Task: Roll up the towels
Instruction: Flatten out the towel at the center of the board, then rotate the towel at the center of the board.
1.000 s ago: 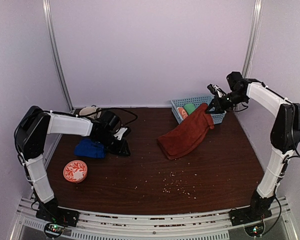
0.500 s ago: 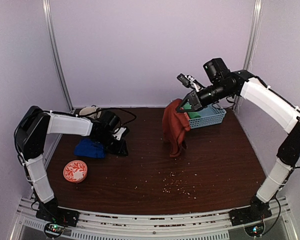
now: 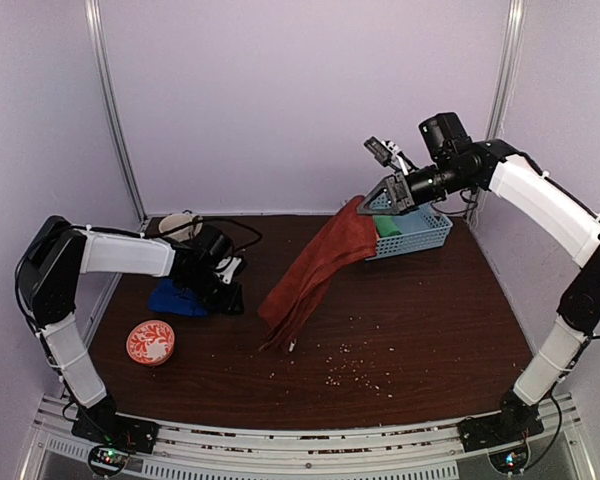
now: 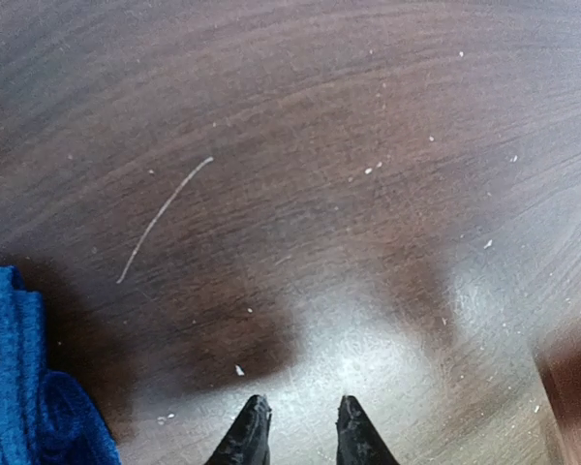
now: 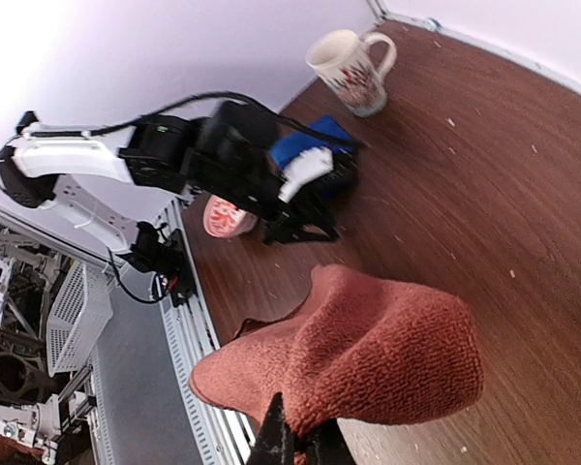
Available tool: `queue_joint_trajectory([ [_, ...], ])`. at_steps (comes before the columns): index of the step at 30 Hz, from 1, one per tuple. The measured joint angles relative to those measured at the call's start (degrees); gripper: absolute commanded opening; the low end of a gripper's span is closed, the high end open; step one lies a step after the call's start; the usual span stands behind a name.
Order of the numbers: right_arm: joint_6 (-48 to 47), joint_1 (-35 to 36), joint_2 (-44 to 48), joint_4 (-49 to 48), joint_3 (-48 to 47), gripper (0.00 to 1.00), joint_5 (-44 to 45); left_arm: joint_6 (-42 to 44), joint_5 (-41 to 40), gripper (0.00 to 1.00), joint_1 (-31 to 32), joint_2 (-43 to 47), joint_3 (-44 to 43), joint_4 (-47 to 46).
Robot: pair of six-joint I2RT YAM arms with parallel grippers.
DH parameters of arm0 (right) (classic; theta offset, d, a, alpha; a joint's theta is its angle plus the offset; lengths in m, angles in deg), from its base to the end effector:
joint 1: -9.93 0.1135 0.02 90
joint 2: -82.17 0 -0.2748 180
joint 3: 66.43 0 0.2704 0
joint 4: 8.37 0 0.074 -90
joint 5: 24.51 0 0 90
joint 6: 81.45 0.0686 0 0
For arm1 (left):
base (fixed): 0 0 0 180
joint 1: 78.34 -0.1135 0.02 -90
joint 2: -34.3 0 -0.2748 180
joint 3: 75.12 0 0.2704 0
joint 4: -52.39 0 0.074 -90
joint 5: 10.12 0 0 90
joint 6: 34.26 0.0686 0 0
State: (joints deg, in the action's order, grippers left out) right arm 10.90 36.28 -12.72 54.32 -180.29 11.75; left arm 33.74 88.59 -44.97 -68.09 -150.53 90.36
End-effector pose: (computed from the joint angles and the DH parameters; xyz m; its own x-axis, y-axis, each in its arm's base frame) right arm 0.3177 0.2191 0.3960 -0.6510 -0.2954 -0.6993 -0.7587 0.2837 0.5865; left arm 0.3116 -0.2177 0.1308 -0.9252 0.1660 -0.3412 0.2703 0.9194 -0.2858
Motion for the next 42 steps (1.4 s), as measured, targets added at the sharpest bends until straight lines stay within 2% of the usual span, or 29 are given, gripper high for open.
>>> queue_joint_trajectory([
  [5, -7.26, -9.11, 1.49, 0.44, 18.58, 0.01, 1.53, 0.09, -0.87, 0.25, -0.04, 0.46, 0.02, 0.04],
  [8, -13.09, -15.8, -0.72, 2.21, 28.3, 0.11, 5.14, 0.5, -1.01, 0.25, -0.15, 0.46, 0.02, 0.24],
  [9, -15.06, -18.14, -2.01, 2.8, 30.25, 0.13, 6.51, 0.66, -1.01, 0.25, -0.15, 0.46, 0.0, 0.28],
  [13, -20.0, -29.33, -6.16, 3.89, 34.6, 0.37, 11.34, 0.72, -0.79, 0.25, -0.15, 0.46, -0.74, 0.44],
  [17, -19.58, -36.33, -3.56, 2.8, 33.51, 0.4, 15.58, 0.72, 0.42, 0.25, 0.15, 0.48, -2.4, 0.15],
  [22, -18.08, -35.47, 1.49, 0.39, 32.61, 0.38, 17.64, 1.07, 3.39, 0.25, 2.84, 0.31, -6.95, -0.83],
  [25, -17.27, -32.26, 1.55, -1.4, 32.85, 0.36, 17.68, 1.18, 7.08, 0.23, 5.33, -1.53, -12.04, -3.04],
  [29, -16.83, -25.64, -0.42, -3.74, 33.31, 0.35, 17.64, 1.29, 12.61, 0.23, 7.98, -8.37, -21.22, -6.75],
  [33, -16.11, -20.9, -2.97, -6.51, 33.42, 0.34, 18.16, 1.29, 16.26, 0.22, 9.27, -16.44, -26.53, -9.09],
  [37, -15.93, -19.71, -6.4, -9.16, 33.44, 0.33, 19.71, 0.66, 18.32, 0.22, 9.46, -22.53, -27.17, -8.94],
  [42, -16.5, -19.65, -9.29, -11.93, 35.26, 0.31, 23.34, 0.66, 18.38, 0.22, 9.31, -25.42, -27.23, -7.45],
])
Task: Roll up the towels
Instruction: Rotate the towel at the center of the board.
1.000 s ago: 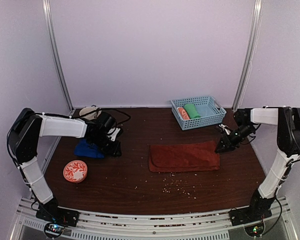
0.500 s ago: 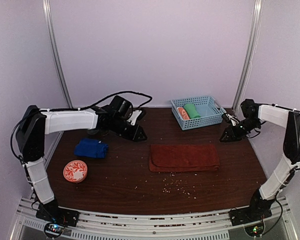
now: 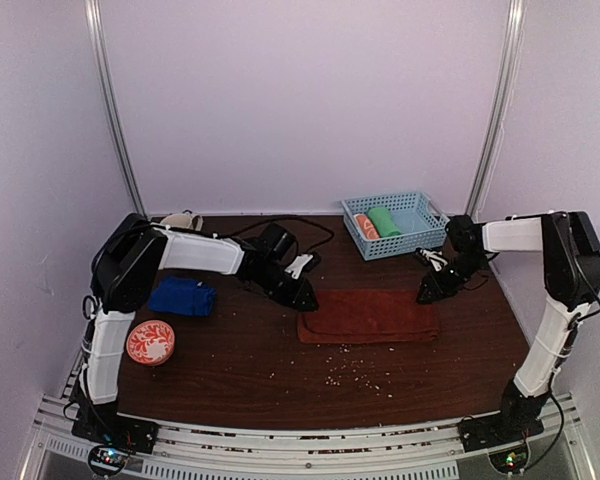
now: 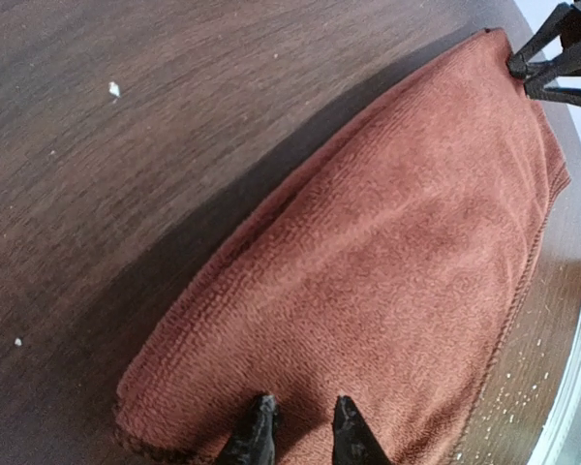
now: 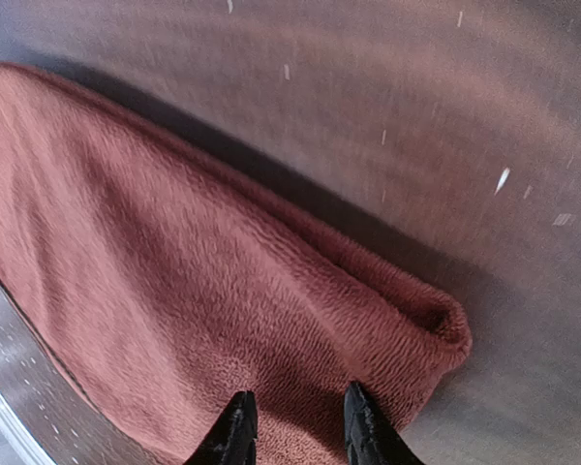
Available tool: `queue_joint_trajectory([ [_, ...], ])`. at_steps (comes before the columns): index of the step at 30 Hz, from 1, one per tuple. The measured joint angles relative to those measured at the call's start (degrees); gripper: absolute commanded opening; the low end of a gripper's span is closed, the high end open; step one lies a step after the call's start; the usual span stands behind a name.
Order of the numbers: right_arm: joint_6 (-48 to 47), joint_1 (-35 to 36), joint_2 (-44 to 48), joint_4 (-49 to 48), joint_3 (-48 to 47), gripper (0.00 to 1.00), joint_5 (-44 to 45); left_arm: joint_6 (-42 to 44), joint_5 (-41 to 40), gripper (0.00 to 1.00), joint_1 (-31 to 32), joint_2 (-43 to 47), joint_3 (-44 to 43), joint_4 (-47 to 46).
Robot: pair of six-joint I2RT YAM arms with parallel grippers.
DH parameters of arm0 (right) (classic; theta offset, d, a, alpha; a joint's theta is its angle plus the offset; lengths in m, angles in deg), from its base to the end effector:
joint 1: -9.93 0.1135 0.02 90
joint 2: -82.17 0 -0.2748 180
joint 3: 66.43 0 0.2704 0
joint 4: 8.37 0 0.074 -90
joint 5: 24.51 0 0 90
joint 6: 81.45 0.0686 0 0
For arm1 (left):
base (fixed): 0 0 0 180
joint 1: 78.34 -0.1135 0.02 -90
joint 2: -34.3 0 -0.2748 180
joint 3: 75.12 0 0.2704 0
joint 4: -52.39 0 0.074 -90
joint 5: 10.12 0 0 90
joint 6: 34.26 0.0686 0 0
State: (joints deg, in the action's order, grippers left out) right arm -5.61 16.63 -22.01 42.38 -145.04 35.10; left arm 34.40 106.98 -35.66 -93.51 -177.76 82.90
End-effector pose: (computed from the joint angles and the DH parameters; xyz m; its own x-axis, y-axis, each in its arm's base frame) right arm 0.3562 0.0768 0.1338 -0.8820 -0.3161 -0.3496 -0.4489 0.7894 0.4187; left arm 0.3533 -0.3683 0.1040 -0.8539 0.3467 -0.3882 0.5170 0.6511 -0.5556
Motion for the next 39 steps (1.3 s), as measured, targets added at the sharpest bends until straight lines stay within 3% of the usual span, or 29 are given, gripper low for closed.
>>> queue_joint_trajectory([
  [6, -1.01, 2.89, 1.57, 0.52, 4.28, 0.32, 0.66, 2.73, -2.47, 0.21, -2.05, -5.05, -8.79, 3.78],
  [11, -4.07, 14.38, 2.8, 7.1, 5.62, 0.35, -5.75, 5.27, -3.72, 0.24, -6.4, -9.9, -18.38, 6.54],
  [14, -6.97, 24.2, 1.84, 14.19, 1.07, 0.36, -12.9, 6.1, -3.69, 0.26, -8.63, -10.95, -22.91, 7.96],
  [17, -11.39, 28.13, 0.17, 21.59, -7.63, 0.36, -20.37, 6.1, -3.91, 0.28, -9.35, -8.41, -22.64, 7.89],
  [22, -14.19, 23.96, 0.57, 24.87, -9.05, 0.36, -23.65, 4.72, -3.93, 0.27, -8.07, 2.93, -11.19, 6.36],
  [25, -13.86, 19.21, 1.62, 24.35, -7.98, 0.36, -22.99, 3.56, -3.87, 0.24, -7.28, 4.79, -9.84, 5.9],
  [30, -10.56, 13.05, 8.39, 17.25, -7.04, 0.36, -14.1, 1.01, -4.0, 0.22, -7.06, -0.24, -11.47, 5.22],
  [34, -8.35, 12.79, 13.53, 9.57, -3.39, 0.34, -2.97, -0.07, -3.93, 0.22, -6.99, -5.75, -13.6, 5.09],
  [39, -8.44, 12.87, 10.1, 4.33, 2.08, 0.32, 4.22, -1.14, -2.97, 0.21, -6.8, -10.03, -16.92, 4.17],
])
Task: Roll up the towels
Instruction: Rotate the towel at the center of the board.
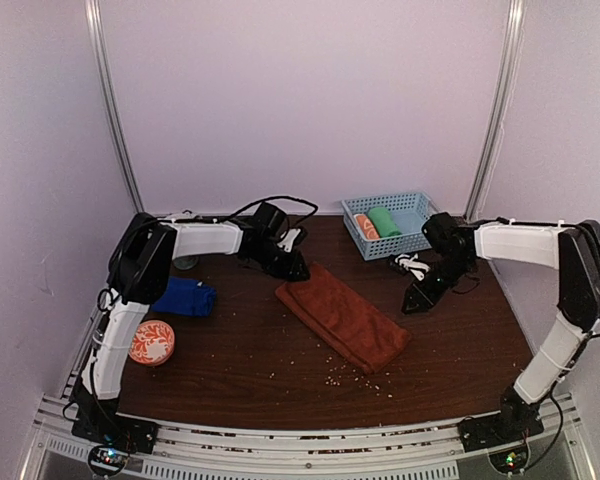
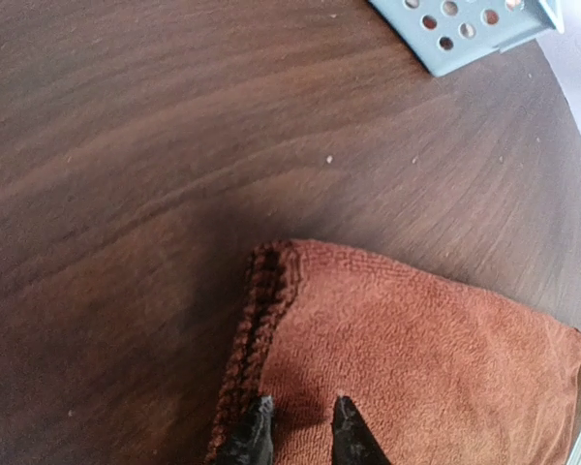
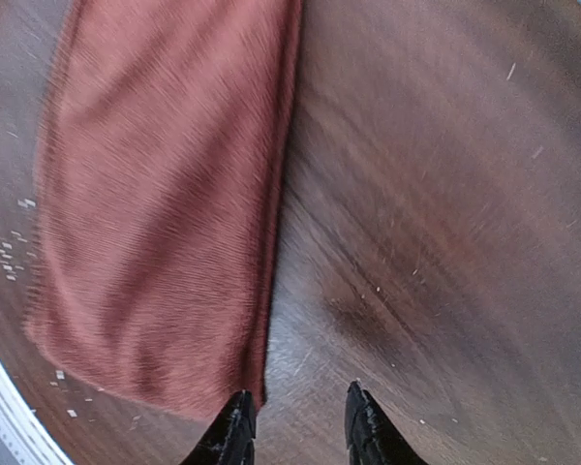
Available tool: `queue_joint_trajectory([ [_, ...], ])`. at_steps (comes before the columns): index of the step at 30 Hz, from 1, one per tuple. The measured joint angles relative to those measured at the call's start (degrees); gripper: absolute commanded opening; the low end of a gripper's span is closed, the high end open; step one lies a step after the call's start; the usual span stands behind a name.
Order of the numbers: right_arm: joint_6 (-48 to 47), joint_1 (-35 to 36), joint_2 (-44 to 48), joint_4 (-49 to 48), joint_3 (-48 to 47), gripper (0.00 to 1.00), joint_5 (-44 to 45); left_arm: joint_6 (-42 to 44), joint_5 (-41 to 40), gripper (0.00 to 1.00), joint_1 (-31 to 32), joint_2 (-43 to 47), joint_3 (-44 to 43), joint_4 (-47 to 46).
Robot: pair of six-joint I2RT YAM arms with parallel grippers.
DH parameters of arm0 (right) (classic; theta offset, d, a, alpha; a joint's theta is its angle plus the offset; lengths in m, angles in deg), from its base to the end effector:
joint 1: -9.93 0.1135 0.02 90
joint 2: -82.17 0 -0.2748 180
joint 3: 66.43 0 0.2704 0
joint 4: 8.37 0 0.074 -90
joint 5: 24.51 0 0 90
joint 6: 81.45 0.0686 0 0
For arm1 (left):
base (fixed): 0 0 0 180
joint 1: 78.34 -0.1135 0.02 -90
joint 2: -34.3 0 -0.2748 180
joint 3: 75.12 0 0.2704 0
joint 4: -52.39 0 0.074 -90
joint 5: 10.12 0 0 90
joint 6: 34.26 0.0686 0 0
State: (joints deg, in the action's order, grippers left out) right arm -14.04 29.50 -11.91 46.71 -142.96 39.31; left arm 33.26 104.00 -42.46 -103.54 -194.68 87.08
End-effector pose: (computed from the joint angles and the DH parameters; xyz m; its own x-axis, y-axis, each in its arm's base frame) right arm 0.3082 0.1417 0.1767 -0.6671 -0.6030 -0.4374 -0.7376 0.6172 0.2741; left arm 0.4395 -0.3525 0.1041 -0.8785 0.2047 -0.4317 0.4312 0.7289 -0.5317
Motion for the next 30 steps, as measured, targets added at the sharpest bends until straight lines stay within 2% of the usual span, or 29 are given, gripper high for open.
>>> queue_joint_trajectory([
  [5, -0.68, 0.24, -6.47, -1.6, 2.29, 0.31, 1.77, -0.57, 0.33, 0.2, 0.26, -3.72, -4.92, -1.07],
  [10, -1.68, 4.22, -7.3, -1.64, 3.13, 0.31, -0.04, -0.52, 0.83, 0.21, 0.46, -8.76, -12.83, -1.05],
  [15, -1.22, 12.55, -7.41, -1.75, 3.78, 0.31, -3.48, 0.7, 1.22, 0.37, 0.52, -10.29, -15.21, -1.95],
  [18, -1.16, 15.98, -7.63, -1.62, 3.76, 0.32, -4.81, 3.41, -0.72, 0.43, 0.74, -8.81, -14.14, -2.08],
  [20, -1.2, 16.17, -7.63, -0.96, 3.74, 0.32, -4.83, 5.88, -2.84, 0.45, 0.83, -4.37, -9.38, -2.25],
  [24, -1.44, 14.71, -6.08, 0.72, 3.93, 0.35, -4.7, 11.61, -5.29, 0.47, 1.25, 10.54, 2.67, -2.97],
  [28, -1.44, 13.53, 1.53, 2.03, 5.07, 0.35, -4.72, 17.55, -7.1, 0.47, 4.52, 27.47, 13.14, -6.12],
  [30, -1.44, 13.09, 4.98, 2.01, 5.53, 0.35, -4.85, 20.17, -7.63, 0.47, 7.85, 32.81, 17.49, -7.52],
])
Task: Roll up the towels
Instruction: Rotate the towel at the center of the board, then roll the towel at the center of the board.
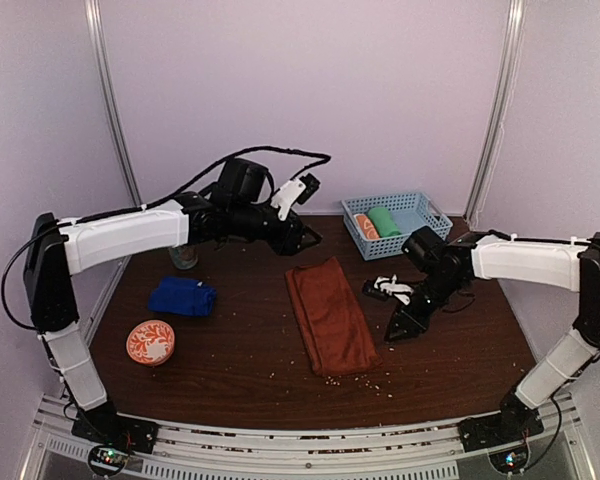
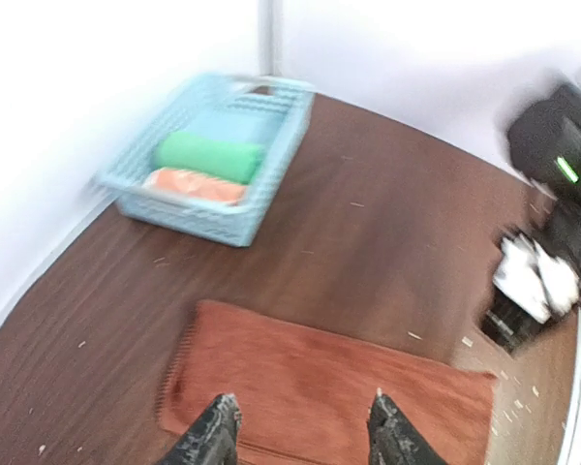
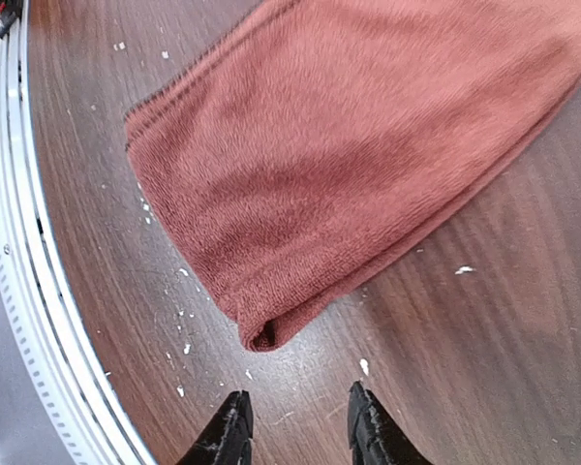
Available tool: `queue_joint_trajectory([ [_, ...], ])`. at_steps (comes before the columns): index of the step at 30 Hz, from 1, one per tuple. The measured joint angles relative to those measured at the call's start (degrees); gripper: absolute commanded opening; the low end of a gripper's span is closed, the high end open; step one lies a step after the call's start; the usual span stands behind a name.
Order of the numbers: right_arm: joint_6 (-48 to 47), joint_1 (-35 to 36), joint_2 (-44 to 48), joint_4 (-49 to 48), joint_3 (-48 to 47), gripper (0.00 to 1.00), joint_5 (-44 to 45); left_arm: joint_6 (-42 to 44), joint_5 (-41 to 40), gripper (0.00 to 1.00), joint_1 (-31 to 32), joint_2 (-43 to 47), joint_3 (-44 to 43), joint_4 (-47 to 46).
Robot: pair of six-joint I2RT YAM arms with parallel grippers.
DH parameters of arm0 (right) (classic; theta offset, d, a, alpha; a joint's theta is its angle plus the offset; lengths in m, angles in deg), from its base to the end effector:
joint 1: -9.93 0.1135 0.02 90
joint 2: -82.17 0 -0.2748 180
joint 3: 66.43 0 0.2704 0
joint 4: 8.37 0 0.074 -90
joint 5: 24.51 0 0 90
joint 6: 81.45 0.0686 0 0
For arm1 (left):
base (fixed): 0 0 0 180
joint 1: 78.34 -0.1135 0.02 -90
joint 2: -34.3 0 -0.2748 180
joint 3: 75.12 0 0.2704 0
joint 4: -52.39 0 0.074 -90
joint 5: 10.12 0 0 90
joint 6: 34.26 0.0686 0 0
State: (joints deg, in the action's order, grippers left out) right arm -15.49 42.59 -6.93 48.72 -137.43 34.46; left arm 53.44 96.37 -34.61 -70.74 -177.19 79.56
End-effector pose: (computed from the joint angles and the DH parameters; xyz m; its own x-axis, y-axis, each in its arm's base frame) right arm 0.2391 0.1953 0.1759 -0.5097 -0.7414 -0.4365 -0.8552 0.3814 0.3510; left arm 0.3350 -0.3474 0.2947 -0.3963 0.3258 -0.8584 0.8250 0.5367 -0.1771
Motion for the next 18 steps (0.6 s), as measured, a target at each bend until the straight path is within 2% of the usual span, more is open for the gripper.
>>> queue_joint_trajectory([
  [3, 0.13, -1.31, 4.57, -0.39, 1.01, 0.35, 0.07, 5.09, -2.84, 0.52, 7.67, 4.35, 7.41, -1.38],
  [5, 0.42, -2.73, 6.67, -0.59, 1.05, 0.35, 0.85, 8.17, -5.84, 0.55, 12.83, 4.26, 11.93, -1.09],
  [7, 1.4, -4.74, 8.44, -1.42, 0.57, 0.4, 2.91, 10.67, -8.55, 0.55, 17.2, 3.23, 15.78, -0.52],
  [8, 1.97, -6.21, 9.31, -2.38, 0.17, 0.57, 3.98, 11.89, -9.84, 0.56, 19.06, 2.58, 17.51, -0.31],
  [9, 3.15, -8.22, 10.4, -3.93, -0.22, 0.89, 5.16, 12.98, -10.99, 0.55, 20.76, 1.86, 19.1, 0.0],
  [10, 4.44, -10.21, 11.32, -5.44, -0.42, 0.99, 6.03, 13.7, -11.65, 0.54, 21.33, 1.38, 19.96, 0.35],
  [13, 6.86, -16.59, 13.51, -10.36, -0.92, 1.0, 6.84, 14.91, -11.85, 0.52, 22.47, 0.31, 20.35, -0.2],
  [15, 6.21, -19.19, 11.78, -9.44, -3.45, 1.0, 3.54, 15.41, -11.61, 0.51, 22.34, -0.39, 20.35, -1.57],
  [18, 4.48, -18.95, 7.78, -7.76, -5.22, 0.88, -3.52, 15.96, -10.91, 0.51, 22.25, -1.73, 20.39, -3.56],
])
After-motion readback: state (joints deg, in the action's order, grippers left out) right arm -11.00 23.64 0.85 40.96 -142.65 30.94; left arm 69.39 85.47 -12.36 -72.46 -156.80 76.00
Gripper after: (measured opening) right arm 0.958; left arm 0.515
